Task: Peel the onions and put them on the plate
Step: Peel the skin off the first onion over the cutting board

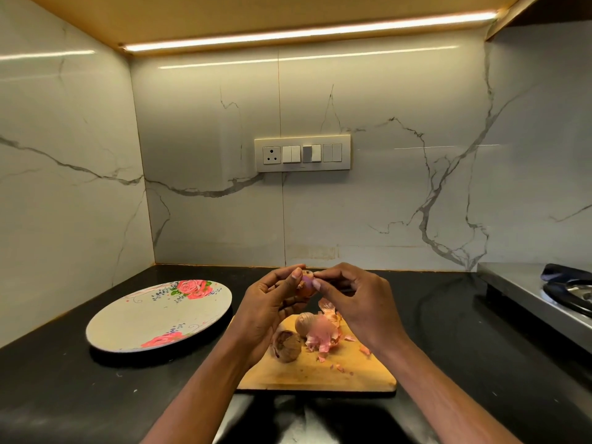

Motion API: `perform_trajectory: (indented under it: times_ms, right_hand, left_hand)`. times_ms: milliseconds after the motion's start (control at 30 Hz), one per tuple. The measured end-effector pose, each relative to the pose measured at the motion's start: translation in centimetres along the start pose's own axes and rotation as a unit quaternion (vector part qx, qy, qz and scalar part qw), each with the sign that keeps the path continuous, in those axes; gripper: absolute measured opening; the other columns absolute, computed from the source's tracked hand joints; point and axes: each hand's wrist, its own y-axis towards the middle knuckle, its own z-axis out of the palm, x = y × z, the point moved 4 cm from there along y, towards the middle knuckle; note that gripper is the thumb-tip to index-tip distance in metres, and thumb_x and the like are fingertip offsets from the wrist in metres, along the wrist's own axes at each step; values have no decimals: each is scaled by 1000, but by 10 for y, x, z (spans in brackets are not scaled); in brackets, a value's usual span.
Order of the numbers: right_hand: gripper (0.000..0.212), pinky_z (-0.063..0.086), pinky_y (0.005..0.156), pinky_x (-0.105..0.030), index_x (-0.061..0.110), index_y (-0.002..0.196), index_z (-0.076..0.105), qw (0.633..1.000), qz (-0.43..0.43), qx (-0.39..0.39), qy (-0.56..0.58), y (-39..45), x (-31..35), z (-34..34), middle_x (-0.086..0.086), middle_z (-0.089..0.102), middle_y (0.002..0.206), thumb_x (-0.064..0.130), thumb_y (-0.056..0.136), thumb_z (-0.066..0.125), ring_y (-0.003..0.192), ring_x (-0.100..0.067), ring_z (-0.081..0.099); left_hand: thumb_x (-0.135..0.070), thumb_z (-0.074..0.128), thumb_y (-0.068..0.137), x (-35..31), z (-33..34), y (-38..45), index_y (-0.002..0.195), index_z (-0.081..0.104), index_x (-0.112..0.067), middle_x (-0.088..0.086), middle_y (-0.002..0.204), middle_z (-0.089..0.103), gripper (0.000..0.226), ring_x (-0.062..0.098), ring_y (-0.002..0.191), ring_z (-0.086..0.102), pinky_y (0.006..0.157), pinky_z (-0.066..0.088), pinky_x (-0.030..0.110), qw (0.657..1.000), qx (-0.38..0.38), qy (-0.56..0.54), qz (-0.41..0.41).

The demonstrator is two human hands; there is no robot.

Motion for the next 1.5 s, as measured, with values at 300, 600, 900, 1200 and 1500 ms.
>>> perform_trajectory:
  times_ms: [300, 600, 900, 1200, 1500]
  right_hand:
    - [7, 52, 64, -9, 19, 95, 73, 998, 24, -52, -26, 2, -7, -4, 12, 71, 81, 24, 90, 73, 79, 2, 67]
    - [9, 53, 66, -13, 24, 97, 74, 994, 84, -22, -73, 3, -29, -11, 15, 68, 82, 25, 96, 65, 77, -3, 65]
    - [23, 57, 79, -15, 26, 112, 74, 1000, 9, 17, -7, 1, -1, -1, 14, 74, 98, 33, 90, 71, 92, 2, 69]
    - [28, 57, 70, -13, 20, 110, 77, 998, -44, -10, -51, 1, 1, -6, 10, 76, 94, 35, 88, 71, 84, 3, 70]
    - [21, 52, 68, -8, 19, 105, 78, 996, -41, -12, -78, 0, 1, -6, 9, 76, 89, 33, 89, 72, 80, 1, 69]
  left_hand:
    - [-27, 67, 83, -1, 3, -1, 118, 72, -18, 6, 112, 74, 36, 22, 101, 71, 79, 57, 30, 1000, 27, 3, -6]
    - [-25, 64, 83, -1, 4, 0, 119, 68, -13, 7, 106, 76, 37, 19, 94, 74, 79, 59, 29, 999, 40, -20, 5]
    - [-34, 66, 81, 5, -1, 3, 121, 67, -16, 10, 112, 73, 44, 25, 106, 68, 88, 55, 33, 1000, 4, 12, 16]
    - [-32, 58, 88, 4, 5, 2, 126, 66, -26, -3, 116, 73, 39, 15, 110, 68, 91, 52, 29, 996, 56, 60, 18]
    - [-31, 60, 88, 2, 5, 0, 130, 65, -29, -9, 120, 71, 42, 12, 112, 66, 94, 51, 31, 994, 66, 85, 25]
